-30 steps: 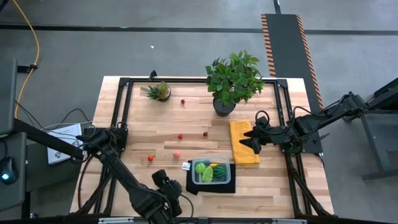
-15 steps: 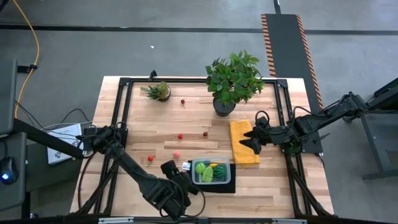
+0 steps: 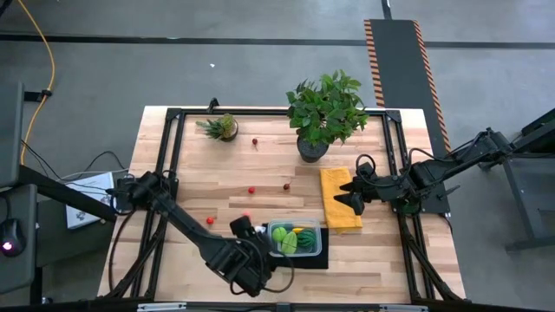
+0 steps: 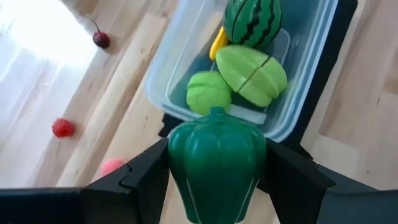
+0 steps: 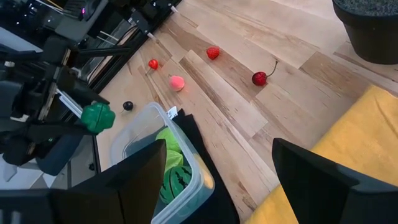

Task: Pick and placing Produce into tupperware
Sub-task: Put the bell pepper into the transparent bin

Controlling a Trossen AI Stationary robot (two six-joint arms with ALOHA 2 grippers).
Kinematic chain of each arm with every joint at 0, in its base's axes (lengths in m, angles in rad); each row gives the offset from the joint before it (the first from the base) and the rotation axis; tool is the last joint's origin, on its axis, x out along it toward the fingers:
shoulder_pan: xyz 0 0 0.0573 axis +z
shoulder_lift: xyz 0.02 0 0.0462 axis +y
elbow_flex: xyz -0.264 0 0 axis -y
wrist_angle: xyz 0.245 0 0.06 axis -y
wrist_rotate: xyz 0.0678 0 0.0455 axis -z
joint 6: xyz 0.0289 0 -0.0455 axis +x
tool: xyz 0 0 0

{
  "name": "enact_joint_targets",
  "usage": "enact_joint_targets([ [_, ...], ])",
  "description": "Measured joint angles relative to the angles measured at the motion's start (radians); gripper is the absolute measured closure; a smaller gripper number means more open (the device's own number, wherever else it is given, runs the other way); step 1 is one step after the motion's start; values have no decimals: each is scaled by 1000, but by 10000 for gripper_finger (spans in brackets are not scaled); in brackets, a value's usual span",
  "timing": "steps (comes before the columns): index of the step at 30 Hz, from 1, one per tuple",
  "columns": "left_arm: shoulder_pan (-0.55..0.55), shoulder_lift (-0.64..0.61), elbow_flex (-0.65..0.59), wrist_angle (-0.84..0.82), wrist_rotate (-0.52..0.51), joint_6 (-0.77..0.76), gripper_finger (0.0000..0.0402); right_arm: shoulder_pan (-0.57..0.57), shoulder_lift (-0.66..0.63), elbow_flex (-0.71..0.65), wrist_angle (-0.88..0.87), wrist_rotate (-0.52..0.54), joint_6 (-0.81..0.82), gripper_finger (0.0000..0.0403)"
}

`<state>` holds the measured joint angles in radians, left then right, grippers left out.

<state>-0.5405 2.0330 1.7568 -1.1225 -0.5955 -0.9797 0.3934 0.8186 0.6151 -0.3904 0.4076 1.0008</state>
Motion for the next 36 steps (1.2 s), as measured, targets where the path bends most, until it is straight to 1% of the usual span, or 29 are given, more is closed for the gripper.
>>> enact_joint_targets([
  [12, 79, -1, 122, 2, -16, 205, 183, 0, 0, 0, 1, -3, 1, 121],
  [16, 111, -1, 131, 24, -8, 269, 183, 0, 0, 0, 6, -20, 0, 121],
  [24, 164, -1, 132, 44, 81, 362, 183, 0, 0, 0, 6, -35, -7, 121],
  [28, 190, -1, 132, 99, 144, 427, 183, 0, 0, 0, 6, -35, -7, 121],
  [33, 223, 0, 122, 144, 221, 473, 183, 0, 0, 0, 7, -34, -7, 121],
  [36, 240, 0, 112, 146, 274, 495, 183, 0, 0, 0, 7, -34, -7, 121],
])
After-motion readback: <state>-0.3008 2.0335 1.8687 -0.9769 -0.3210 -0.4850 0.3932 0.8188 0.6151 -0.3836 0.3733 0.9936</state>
